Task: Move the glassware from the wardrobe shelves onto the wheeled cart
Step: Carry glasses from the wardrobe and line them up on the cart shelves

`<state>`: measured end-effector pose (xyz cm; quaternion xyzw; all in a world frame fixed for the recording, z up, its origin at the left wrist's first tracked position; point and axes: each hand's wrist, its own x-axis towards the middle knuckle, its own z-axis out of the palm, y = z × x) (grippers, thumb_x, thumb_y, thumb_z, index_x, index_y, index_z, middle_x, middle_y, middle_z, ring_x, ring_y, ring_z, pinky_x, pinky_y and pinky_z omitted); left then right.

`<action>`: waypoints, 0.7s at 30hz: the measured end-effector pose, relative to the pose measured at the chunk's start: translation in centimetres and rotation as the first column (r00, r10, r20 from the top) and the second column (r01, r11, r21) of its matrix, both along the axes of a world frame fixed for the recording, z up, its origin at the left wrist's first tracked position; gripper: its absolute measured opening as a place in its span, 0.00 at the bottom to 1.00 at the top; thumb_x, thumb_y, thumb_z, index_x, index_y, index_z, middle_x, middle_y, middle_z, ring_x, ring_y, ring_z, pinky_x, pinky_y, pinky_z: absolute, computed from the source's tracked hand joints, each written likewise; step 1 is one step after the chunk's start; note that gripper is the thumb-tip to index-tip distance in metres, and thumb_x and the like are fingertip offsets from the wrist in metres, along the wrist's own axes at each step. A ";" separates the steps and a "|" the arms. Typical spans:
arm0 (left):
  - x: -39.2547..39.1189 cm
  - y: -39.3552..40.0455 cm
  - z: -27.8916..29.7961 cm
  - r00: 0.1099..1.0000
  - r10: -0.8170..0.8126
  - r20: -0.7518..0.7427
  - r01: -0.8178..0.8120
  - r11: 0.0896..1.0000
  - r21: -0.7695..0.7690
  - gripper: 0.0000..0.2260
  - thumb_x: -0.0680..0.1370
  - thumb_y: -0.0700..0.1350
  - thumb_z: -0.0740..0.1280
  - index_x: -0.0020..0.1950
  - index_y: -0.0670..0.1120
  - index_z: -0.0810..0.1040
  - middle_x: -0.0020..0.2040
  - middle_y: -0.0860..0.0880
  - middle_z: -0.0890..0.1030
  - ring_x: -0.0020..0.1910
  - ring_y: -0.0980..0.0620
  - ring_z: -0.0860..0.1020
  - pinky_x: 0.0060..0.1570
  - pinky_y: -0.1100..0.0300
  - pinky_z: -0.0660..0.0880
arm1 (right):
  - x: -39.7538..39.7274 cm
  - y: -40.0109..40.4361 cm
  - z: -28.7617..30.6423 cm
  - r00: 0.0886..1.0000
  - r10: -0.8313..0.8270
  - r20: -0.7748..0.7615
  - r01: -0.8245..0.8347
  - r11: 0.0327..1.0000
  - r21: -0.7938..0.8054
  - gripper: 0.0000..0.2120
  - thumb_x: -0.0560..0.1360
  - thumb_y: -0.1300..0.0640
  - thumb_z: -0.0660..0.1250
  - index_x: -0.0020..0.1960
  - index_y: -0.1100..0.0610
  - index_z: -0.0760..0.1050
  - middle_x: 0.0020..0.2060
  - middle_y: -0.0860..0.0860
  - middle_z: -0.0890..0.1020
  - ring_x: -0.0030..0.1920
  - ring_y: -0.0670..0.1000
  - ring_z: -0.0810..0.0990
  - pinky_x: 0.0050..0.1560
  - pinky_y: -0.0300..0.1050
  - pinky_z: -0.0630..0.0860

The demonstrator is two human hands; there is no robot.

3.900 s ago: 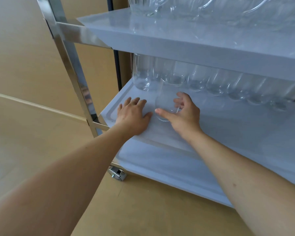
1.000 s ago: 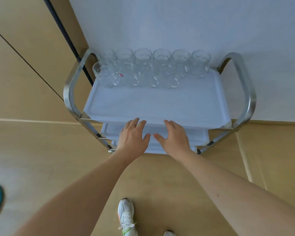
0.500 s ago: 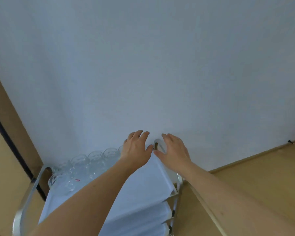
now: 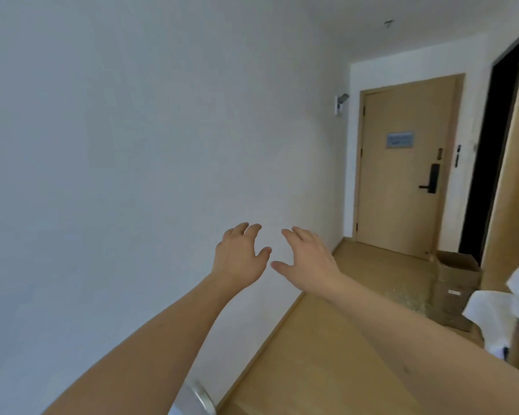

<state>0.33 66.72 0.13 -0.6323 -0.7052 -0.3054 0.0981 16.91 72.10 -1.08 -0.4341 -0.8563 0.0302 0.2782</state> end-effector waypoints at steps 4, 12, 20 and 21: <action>4.5 4.9 1.9 0.992 -0.122 -0.028 0.123 0.992 0.018 0.27 0.81 0.57 0.64 0.79 0.50 0.65 0.78 0.47 0.66 0.77 0.44 0.62 0.72 0.47 0.65 | 5.7 3.4 2.4 0.993 -0.119 -0.003 0.119 0.992 0.031 0.37 0.78 0.39 0.65 0.81 0.52 0.56 0.79 0.51 0.60 0.79 0.54 0.55 0.75 0.51 0.62; 14.5 17.0 4.9 0.955 -0.284 -0.088 0.290 0.954 0.069 0.27 0.81 0.56 0.64 0.79 0.50 0.65 0.78 0.46 0.66 0.77 0.44 0.62 0.73 0.47 0.65 | 17.4 12.7 4.6 0.953 -0.304 -0.014 0.304 0.948 0.097 0.36 0.77 0.40 0.67 0.79 0.53 0.61 0.76 0.52 0.66 0.76 0.56 0.62 0.71 0.53 0.66; 24.9 29.4 5.6 0.908 -0.409 -0.091 0.413 0.910 0.034 0.28 0.81 0.55 0.64 0.79 0.50 0.64 0.78 0.46 0.66 0.76 0.44 0.63 0.72 0.46 0.65 | 26.3 23.0 4.7 0.910 -0.414 -0.027 0.415 0.909 0.046 0.36 0.76 0.38 0.68 0.77 0.54 0.64 0.76 0.55 0.66 0.76 0.58 0.62 0.73 0.54 0.64; 26.0 30.7 5.4 0.901 -0.426 -0.083 0.429 0.903 0.032 0.28 0.80 0.55 0.65 0.79 0.50 0.65 0.78 0.46 0.66 0.76 0.44 0.63 0.73 0.46 0.65 | 27.2 24.1 4.5 0.905 -0.424 -0.024 0.425 0.904 0.039 0.35 0.76 0.38 0.68 0.77 0.55 0.64 0.76 0.54 0.66 0.76 0.58 0.62 0.73 0.53 0.64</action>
